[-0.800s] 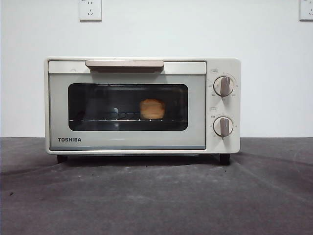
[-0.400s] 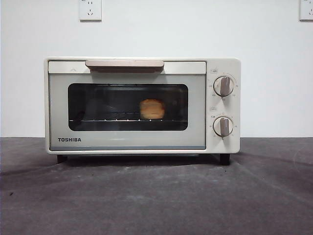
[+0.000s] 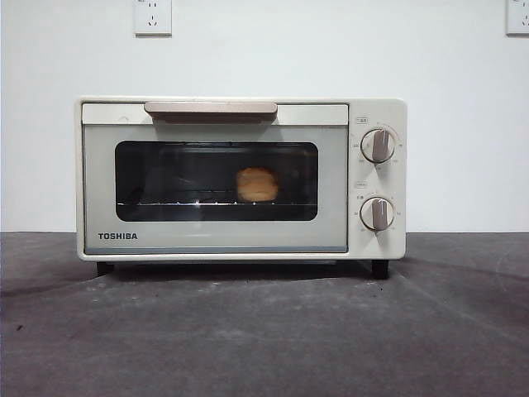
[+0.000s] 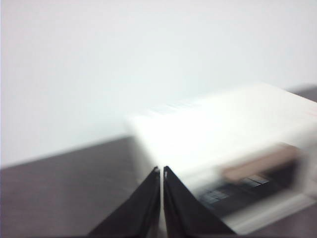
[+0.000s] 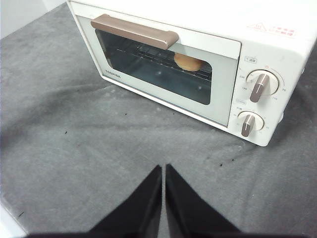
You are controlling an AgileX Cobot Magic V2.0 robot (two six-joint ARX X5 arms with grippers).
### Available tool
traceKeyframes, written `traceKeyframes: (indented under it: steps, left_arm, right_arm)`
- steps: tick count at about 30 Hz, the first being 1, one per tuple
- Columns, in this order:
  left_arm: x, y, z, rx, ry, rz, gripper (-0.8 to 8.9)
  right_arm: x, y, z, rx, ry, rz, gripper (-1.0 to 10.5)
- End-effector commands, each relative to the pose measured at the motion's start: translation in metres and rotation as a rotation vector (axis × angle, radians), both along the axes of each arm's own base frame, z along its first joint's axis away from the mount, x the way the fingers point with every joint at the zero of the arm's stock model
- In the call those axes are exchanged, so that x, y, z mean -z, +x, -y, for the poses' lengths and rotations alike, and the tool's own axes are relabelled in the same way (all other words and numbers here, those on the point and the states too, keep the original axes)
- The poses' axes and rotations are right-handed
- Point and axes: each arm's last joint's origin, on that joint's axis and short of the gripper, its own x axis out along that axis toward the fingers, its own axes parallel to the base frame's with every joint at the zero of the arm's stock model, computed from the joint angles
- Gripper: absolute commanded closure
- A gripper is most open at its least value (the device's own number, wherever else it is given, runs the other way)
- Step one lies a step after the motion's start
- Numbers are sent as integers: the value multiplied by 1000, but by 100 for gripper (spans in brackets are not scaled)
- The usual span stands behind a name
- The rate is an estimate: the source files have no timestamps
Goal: The left arm flap open the oven, the right arm pick bread and place it into oven, the left arm flap close the oven
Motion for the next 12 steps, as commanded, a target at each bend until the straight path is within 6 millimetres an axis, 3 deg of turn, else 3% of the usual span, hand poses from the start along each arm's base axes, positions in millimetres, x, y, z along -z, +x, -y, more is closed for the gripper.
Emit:
traceKeyframes:
  steps: [1,5,12]
  left_arm:
    - [11,2,-5,-108,16,81,794]
    - [37,2,-9,-174,10,141,794]
    - [98,5,-11,-206,51,107,794]
  right_arm:
    - [-4,-1,-1,-5,20,6,941]
    - [-4,-1,-1,-5,20,6,941]
    - [-4,-1,-1,-4,20,6,941]
